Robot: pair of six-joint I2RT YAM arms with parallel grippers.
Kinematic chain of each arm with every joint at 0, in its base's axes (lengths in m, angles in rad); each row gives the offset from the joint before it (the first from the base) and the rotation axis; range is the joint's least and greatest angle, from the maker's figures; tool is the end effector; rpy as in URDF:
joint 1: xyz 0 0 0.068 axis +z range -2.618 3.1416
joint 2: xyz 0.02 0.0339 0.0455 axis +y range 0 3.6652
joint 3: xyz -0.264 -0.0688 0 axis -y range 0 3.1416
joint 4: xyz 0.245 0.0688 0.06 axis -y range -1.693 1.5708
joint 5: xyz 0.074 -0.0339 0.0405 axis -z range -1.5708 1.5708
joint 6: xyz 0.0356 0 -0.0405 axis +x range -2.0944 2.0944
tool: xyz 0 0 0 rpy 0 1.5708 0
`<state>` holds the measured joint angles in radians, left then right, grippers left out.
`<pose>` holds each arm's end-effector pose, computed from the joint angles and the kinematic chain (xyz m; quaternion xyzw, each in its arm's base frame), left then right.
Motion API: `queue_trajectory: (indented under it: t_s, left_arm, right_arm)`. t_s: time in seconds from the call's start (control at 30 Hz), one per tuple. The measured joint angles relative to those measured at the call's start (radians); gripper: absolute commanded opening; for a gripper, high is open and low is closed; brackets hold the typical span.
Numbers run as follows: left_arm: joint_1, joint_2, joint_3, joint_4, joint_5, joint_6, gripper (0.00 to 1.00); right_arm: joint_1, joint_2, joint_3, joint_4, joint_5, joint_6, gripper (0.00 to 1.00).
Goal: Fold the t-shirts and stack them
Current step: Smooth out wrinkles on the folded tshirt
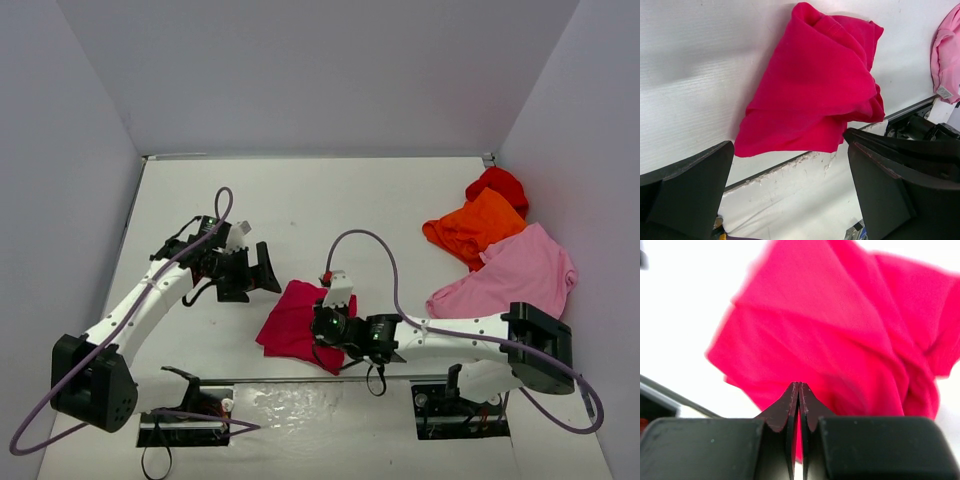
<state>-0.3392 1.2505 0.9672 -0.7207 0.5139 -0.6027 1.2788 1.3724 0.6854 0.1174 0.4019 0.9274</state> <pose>0.2255 -0.0981 0.2646 -0.0515 0.9299 -0.3401 0.1303 0.0955 0.2693 0.2057 -0.0559 0.8632 0.3408 0.3683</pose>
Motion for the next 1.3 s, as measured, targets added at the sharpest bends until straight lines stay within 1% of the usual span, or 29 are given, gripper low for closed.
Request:
queue_trajectory:
  t_s: [0.13,0.23,0.3,0.37,0.57,0.7,0.9,0.97,1.07,1.17,1.23,1.3]
  left_arm:
    - [0.0,-0.022,0.0,-0.001,-0.005,-0.002,0.97]
    - [0.0,-0.023,-0.004,0.0,-0.007,-0.002,0.97]
    - [0.0,-0.023,-0.015,0.001,-0.007,-0.003,0.97]
    - [0.0,-0.021,-0.027,0.001,-0.007,-0.003,0.97]
    - [0.003,-0.02,-0.045,-0.001,-0.008,-0.002,0.97]
    - [0.013,-0.02,-0.045,-0.009,-0.017,0.008,0.97]
    - [0.022,-0.02,-0.048,-0.017,-0.023,0.02,0.97]
    - [0.023,-0.02,-0.048,-0.018,-0.023,0.02,0.97]
    - [0.025,-0.02,-0.048,-0.021,-0.023,0.02,0.97]
    - [0.025,-0.02,-0.048,-0.027,-0.026,0.02,0.97]
    - [0.027,-0.02,-0.048,-0.032,-0.033,0.02,0.97]
    - [0.027,-0.021,-0.048,-0.037,-0.039,0.02,0.97]
  right_arm:
    - [-0.023,-0.011,0.132,-0.038,0.02,-0.07,0.0]
    - [-0.038,0.01,0.185,-0.007,0.024,-0.106,0.0]
    - [-0.053,0.053,0.186,0.038,0.004,-0.121,0.0]
    - [-0.071,0.132,0.182,0.088,-0.032,-0.13,0.0]
    - [-0.124,0.34,0.17,0.167,-0.121,-0.144,0.0]
    - [-0.127,0.352,0.126,0.265,-0.132,-0.14,0.0]
    - [-0.148,0.329,-0.099,0.611,-0.166,-0.035,0.0]
    - [-0.185,0.345,-0.171,0.755,-0.234,-0.004,0.0]
    - [-0.288,0.402,-0.253,0.981,-0.392,0.039,0.0]
    - [-0.371,0.52,-0.264,1.194,-0.542,0.068,0.0]
    - [-0.401,0.589,-0.261,1.309,-0.619,0.078,0.0]
    - [-0.418,0.637,-0.244,1.374,-0.668,0.083,0.0]
